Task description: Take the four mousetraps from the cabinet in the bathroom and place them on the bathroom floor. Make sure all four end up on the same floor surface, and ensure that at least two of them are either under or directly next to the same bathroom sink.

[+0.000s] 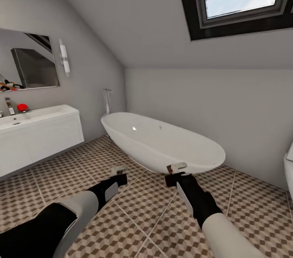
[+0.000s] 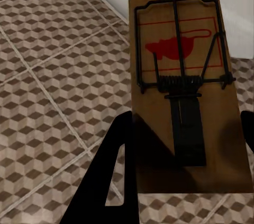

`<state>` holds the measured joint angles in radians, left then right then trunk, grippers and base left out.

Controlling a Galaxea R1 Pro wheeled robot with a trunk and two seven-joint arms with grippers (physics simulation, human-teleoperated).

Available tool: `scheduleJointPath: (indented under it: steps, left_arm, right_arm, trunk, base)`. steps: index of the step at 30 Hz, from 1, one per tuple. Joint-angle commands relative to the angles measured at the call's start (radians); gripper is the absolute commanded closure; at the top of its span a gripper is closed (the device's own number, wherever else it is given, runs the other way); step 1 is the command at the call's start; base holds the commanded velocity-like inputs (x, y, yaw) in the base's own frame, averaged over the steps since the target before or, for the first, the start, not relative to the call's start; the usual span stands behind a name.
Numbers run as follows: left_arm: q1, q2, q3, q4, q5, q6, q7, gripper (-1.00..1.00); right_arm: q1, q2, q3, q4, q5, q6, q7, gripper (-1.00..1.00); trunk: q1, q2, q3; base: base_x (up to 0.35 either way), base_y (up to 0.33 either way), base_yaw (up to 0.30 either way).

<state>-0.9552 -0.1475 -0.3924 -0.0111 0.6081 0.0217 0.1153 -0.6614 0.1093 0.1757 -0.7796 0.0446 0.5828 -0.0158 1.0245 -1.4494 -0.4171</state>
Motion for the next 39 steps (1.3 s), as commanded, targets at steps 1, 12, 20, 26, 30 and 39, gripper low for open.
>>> scheduleJointPath:
  steps: [1, 12, 20, 26, 30, 39]
  left_arm:
    - [0.0, 0.0, -0.008, -0.001, 0.004, 0.003, 0.003, 1.0]
    - [0.0, 0.0, -0.008, -0.001, 0.005, 0.003, 0.003, 1.0]
    - [0.0, 0.0, -0.008, -0.001, 0.005, 0.002, 0.003, 1.0]
    - [0.0, 0.0, -0.008, -0.001, 0.005, 0.001, 0.003, 1.0]
    - [0.0, 0.0, -0.008, -0.001, 0.006, 0.001, 0.003, 1.0]
    - [0.0, 0.0, -0.008, -0.001, 0.006, 0.001, 0.003, 1.0]
  right_arm:
    - [0.0, 0.0, 0.002, -0.001, 0.004, 0.006, -0.003, 1.0]
    - [0.0, -0.002, 0.002, -0.001, 0.005, 0.006, -0.003, 1.0]
    - [-0.001, -0.002, 0.002, -0.001, 0.006, 0.005, -0.003, 1.0]
    - [0.0, -0.002, 0.002, -0.001, 0.006, 0.005, -0.003, 1.0]
    - [-0.001, -0.002, 0.002, -0.001, 0.006, 0.005, -0.003, 1.0]
    - [0.0, -0.002, 0.002, -0.001, 0.005, 0.005, -0.003, 1.0]
  trunk:
    - [0.001, -0.001, -0.001]
    - [0.001, -0.001, -0.001]
    - [0.001, -0.001, -0.001]
    - [0.001, -0.001, -0.001]
    - [0.001, -0.001, -0.001]
    - [0.001, -0.001, -0.001]
  base:
    - [0.324, 0.0, 0.009]
    - [0.324, 0.0, 0.222]
    - [0.324, 0.0, 0.296]
    - [0.324, 0.0, 0.297]
    - [0.324, 0.0, 0.297]
    - [0.324, 0.0, 0.066]
